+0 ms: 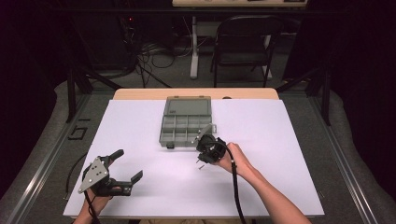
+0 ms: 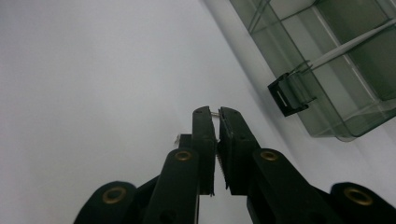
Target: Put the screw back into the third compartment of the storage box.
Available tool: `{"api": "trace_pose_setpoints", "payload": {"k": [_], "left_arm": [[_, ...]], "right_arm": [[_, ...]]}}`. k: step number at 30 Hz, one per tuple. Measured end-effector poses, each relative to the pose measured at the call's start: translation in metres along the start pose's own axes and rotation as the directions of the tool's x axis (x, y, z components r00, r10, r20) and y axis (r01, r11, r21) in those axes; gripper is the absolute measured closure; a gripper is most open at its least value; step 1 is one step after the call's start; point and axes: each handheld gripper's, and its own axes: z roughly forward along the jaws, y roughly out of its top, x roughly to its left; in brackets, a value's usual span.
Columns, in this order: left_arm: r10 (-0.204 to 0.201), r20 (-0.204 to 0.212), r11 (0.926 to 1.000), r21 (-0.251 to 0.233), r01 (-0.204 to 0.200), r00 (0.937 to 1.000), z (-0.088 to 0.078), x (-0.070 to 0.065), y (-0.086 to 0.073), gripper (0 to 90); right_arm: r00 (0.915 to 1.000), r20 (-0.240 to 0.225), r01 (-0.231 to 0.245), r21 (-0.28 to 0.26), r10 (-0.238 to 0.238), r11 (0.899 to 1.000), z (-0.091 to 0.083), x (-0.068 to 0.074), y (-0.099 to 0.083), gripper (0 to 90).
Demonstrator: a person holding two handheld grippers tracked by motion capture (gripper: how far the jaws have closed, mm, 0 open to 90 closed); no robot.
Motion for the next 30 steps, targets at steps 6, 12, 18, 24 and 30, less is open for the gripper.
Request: {"api": "trace_pose_setpoints", "payload": {"k": [6, 12, 18, 24, 30], "left_arm": [[0.000, -0.001, 1.0000, 0.000, 0.000, 1.0000, 0.000, 0.000, 0.000, 0.0], [0.000, 0.000, 1.0000, -0.001, 0.000, 1.0000, 0.000, 0.000, 0.000, 0.0], [-0.001, 0.000, 1.0000, -0.001, 0.001, 1.0000, 0.000, 0.000, 0.000, 0.0], [0.000, 0.001, 1.0000, -0.001, 0.000, 1.0000, 0.000, 0.000, 0.000, 0.0], [-0.001, 0.002, 1.0000, -0.001, 0.001, 1.0000, 0.000, 0.000, 0.000, 0.0]], "right_arm": [[0.9998, 0.012, -0.019, 0.007, 0.019, 1.000, -0.007, -0.007, 0.007, 85.3], [0.9991, 0.024, -0.035, -0.001, 0.035, 0.999, -0.013, -0.015, 0.015, 85.3], [0.9988, 0.034, -0.035, -0.002, 0.035, 0.999, -0.019, -0.021, 0.024, 85.4], [0.9982, 0.045, -0.039, -0.002, 0.039, 0.999, -0.022, -0.025, 0.032, 85.4], [0.9974, 0.052, -0.049, 0.003, 0.049, 0.999, -0.024, -0.030, 0.040, 85.4]]}}
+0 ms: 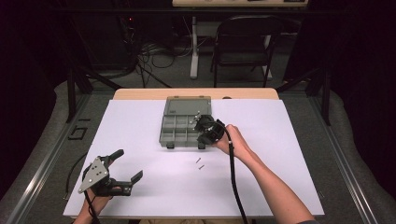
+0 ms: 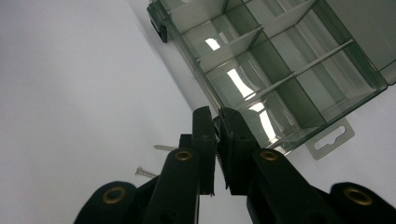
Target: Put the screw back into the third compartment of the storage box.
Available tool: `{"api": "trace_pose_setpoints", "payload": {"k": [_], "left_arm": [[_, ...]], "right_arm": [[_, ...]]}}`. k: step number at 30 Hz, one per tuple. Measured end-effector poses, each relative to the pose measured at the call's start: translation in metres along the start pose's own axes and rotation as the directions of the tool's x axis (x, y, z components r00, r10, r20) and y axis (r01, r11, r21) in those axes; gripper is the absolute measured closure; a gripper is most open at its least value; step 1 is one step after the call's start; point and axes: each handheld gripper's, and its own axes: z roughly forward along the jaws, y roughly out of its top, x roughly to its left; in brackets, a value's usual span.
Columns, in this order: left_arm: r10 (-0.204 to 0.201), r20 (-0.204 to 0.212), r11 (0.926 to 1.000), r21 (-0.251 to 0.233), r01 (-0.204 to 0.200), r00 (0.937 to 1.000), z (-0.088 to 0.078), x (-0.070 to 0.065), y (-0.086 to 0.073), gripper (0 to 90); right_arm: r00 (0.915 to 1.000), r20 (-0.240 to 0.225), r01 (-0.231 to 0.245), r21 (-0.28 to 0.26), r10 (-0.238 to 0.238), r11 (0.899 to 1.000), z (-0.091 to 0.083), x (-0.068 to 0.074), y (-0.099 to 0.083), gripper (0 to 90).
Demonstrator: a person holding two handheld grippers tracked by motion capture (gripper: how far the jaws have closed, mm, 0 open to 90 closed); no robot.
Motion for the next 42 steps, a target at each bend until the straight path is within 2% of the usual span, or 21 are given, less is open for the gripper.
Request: {"api": "trace_pose_setpoints", "payload": {"k": [19, 24, 26, 27, 28, 37, 42], "left_arm": [[0.000, 0.002, 1.0000, 0.000, 0.000, 1.0000, 0.000, 0.000, 0.000, 0.0], [-0.002, 0.000, 1.0000, 0.000, 0.002, 1.0000, 0.000, 0.000, 0.000, 0.0], [-0.002, 0.000, 1.0000, 0.001, 0.002, 1.0000, 0.000, 0.000, 0.000, 0.0], [-0.003, 0.000, 1.0000, 0.001, 0.003, 1.0000, 0.000, 0.000, 0.000, 0.0], [-0.003, -0.001, 1.0000, -0.002, 0.003, 1.0000, 0.000, 0.000, 0.000, 0.0], [-0.003, 0.001, 1.0000, -0.002, 0.003, 1.0000, 0.000, 0.000, 0.000, 0.0], [-0.006, 0.000, 1.0000, -0.003, 0.006, 1.0000, 0.000, 0.001, 0.000, 0.0]], "right_arm": [[0.9993, 0.038, -0.004, -0.008, 0.005, 1.000, 0.002, -0.020, 0.031, 85.4], [0.9987, 0.044, -0.024, -0.013, 0.025, 1.000, 0.006, -0.026, 0.039, 85.4], [0.9983, 0.049, -0.029, -0.026, 0.031, 0.999, 0.009, -0.029, 0.042, 85.4], [0.9983, 0.050, -0.030, -0.011, 0.031, 0.999, 0.009, -0.030, 0.044, 85.4], [0.9981, 0.051, -0.033, -0.023, 0.034, 0.999, 0.011, -0.032, 0.045, 85.4], [0.9960, 0.070, -0.055, -0.002, 0.055, 0.998, 0.024, -0.045, 0.060, 85.4], [0.9933, 0.075, -0.088, -0.005, 0.088, 0.996, 0.036, -0.054, 0.064, 85.4]]}}
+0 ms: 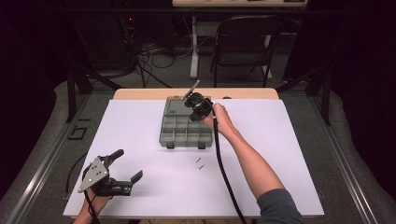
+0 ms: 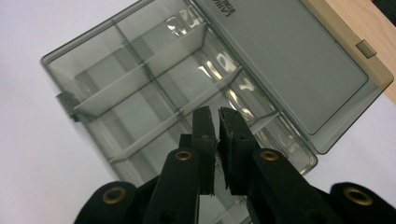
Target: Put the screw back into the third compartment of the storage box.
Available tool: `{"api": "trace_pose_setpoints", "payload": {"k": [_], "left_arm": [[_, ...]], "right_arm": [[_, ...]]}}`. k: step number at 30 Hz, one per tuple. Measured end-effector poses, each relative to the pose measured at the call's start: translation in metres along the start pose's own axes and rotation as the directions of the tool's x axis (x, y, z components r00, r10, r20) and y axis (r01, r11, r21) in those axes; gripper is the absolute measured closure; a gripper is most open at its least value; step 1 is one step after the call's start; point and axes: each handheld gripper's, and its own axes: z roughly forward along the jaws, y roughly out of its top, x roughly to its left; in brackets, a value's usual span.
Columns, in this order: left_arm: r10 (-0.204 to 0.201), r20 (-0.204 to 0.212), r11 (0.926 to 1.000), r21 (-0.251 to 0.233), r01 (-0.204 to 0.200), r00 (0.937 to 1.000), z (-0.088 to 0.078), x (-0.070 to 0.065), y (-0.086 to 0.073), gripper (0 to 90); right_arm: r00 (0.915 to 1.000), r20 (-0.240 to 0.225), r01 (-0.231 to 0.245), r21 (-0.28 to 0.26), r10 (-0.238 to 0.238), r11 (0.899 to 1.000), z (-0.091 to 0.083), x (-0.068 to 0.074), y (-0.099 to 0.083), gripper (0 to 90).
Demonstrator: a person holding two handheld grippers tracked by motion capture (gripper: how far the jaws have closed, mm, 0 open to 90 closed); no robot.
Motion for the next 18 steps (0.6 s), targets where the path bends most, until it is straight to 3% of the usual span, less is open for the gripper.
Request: {"api": "trace_pose_setpoints", "payload": {"k": [10, 16, 18], "left_arm": [[0.001, 0.007, 1.0000, -0.001, -0.001, 1.0000, 0.001, -0.001, 0.000, 0.0], [-0.003, 0.003, 1.0000, -0.002, 0.003, 1.0000, 0.000, 0.000, 0.000, 0.0], [0.000, 0.006, 1.0000, -0.001, 0.000, 1.0000, 0.000, 0.000, 0.000, 0.0]], "right_arm": [[0.9995, 0.014, -0.029, 0.014, 0.029, 0.999, 0.025, -0.003, 0.005, 84.8], [0.9991, 0.012, -0.041, 0.016, 0.041, 0.999, 0.029, -0.001, 0.005, 68.7], [0.9997, 0.005, -0.025, 0.006, 0.025, 1.000, 0.026, 0.001, 0.004, 64.2]]}}
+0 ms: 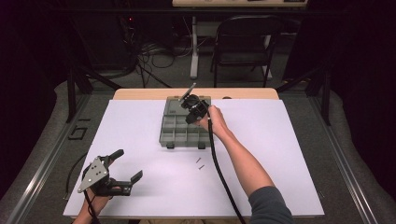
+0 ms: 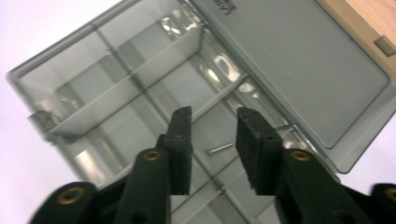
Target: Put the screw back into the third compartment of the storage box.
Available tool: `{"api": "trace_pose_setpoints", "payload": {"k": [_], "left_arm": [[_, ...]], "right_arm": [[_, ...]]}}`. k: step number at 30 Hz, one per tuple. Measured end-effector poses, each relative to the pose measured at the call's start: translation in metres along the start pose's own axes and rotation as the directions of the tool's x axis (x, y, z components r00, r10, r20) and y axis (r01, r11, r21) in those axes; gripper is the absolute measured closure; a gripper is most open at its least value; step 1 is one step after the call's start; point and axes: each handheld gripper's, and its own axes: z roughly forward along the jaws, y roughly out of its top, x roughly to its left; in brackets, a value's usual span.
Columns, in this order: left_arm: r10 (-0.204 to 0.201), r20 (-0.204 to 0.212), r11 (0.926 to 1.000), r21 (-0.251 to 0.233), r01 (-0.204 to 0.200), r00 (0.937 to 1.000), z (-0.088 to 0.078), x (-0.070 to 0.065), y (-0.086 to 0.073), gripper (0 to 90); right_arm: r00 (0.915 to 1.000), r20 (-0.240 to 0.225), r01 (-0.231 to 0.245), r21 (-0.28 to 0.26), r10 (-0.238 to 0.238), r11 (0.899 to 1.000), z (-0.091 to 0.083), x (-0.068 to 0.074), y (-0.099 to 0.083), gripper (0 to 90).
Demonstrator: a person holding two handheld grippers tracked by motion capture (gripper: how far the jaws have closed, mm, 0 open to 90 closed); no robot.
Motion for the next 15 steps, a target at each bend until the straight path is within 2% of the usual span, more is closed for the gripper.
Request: {"api": "trace_pose_setpoints", "payload": {"k": [7, 12, 14, 15], "left_arm": [[-0.001, 0.001, 1.0000, -0.001, 0.001, 1.0000, 0.000, 0.000, 0.000, 0.0], [0.002, 0.001, 1.0000, 0.003, -0.002, 1.0000, 0.000, 0.000, 0.000, 0.0], [0.003, 0.000, 1.0000, 0.005, -0.003, 1.0000, 0.000, 0.001, 0.000, 0.0], [0.002, 0.000, 1.0000, 0.006, -0.002, 1.0000, 0.001, 0.001, 0.000, 0.0]], "right_arm": [[0.9992, -0.021, 0.034, -0.046, -0.035, 0.998, -0.022, 0.012, -0.008, 48.1], [0.9969, -0.023, 0.073, -0.095, -0.076, 0.993, -0.040, 0.026, -0.018, 29.8], [0.9947, -0.027, 0.096, -0.098, -0.099, 0.990, -0.048, 0.031, -0.023, 25.1], [0.9949, -0.028, 0.093, -0.107, -0.097, 0.990, -0.051, 0.034, -0.026, 23.4]]}}
